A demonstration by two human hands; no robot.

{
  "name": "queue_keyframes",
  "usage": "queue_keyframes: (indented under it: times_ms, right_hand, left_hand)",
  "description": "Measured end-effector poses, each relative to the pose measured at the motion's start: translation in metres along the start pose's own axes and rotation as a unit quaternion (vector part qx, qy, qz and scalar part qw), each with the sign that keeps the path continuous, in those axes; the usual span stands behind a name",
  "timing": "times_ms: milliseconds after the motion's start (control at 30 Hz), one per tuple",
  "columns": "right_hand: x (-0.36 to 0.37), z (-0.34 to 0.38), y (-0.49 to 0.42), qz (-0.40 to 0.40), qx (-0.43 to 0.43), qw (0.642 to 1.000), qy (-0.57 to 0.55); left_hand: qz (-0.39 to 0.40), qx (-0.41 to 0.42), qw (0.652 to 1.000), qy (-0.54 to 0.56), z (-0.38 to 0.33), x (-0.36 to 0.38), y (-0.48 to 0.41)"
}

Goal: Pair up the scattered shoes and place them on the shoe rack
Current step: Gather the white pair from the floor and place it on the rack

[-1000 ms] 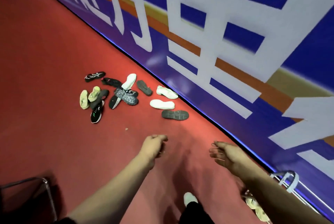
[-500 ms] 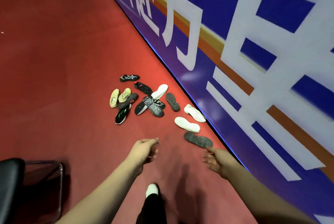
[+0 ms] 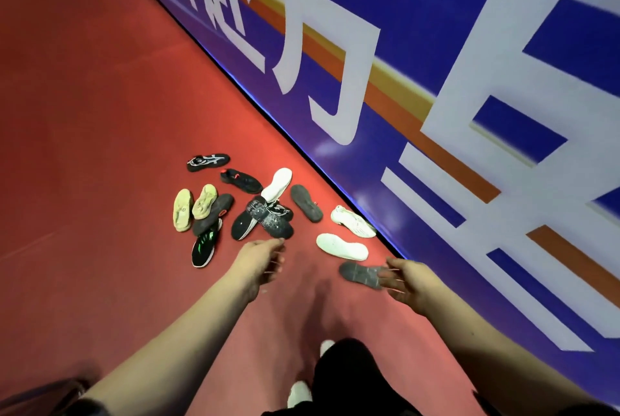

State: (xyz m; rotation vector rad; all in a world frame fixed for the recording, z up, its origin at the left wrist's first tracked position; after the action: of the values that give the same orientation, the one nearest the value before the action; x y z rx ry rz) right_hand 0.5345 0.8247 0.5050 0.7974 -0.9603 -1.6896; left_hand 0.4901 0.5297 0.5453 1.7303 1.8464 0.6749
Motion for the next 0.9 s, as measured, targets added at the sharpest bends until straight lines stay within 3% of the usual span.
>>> queue_keyframes:
  times_ms: [433,633,900]
  right_hand:
    - [0.102,0.111,-0.173,0.011,0.073,0.993,-0.090]
    - [0.129,0.133,-0.251,-0.015,0.092,0.990,-0.105]
    - [0.139,0.108,-0.340,-0.095,0.116,0.981,-0.124]
  left_hand:
    - [0.008,-0.011,0.995,-0.095,-0.103,-0.008,-0.232]
    - [0.030,-0.051,0.989,-0.136,-0.084,-0.001,-0.354]
    - [0.083,-0.055,0.974,-0.206,-0.039,0.011,-0.465]
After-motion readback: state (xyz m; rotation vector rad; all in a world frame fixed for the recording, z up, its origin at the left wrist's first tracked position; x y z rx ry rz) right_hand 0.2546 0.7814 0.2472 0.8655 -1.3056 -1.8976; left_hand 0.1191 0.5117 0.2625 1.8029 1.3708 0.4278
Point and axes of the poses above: each hand's wrist, its own y-axis away from the middle knuckle, its own x-axis out of the palm, z = x × y, the point moved 7 cm from there along -y, towards the middle knuckle, and after that the axes turned 5 degrees about x, right-handed, at the moved point
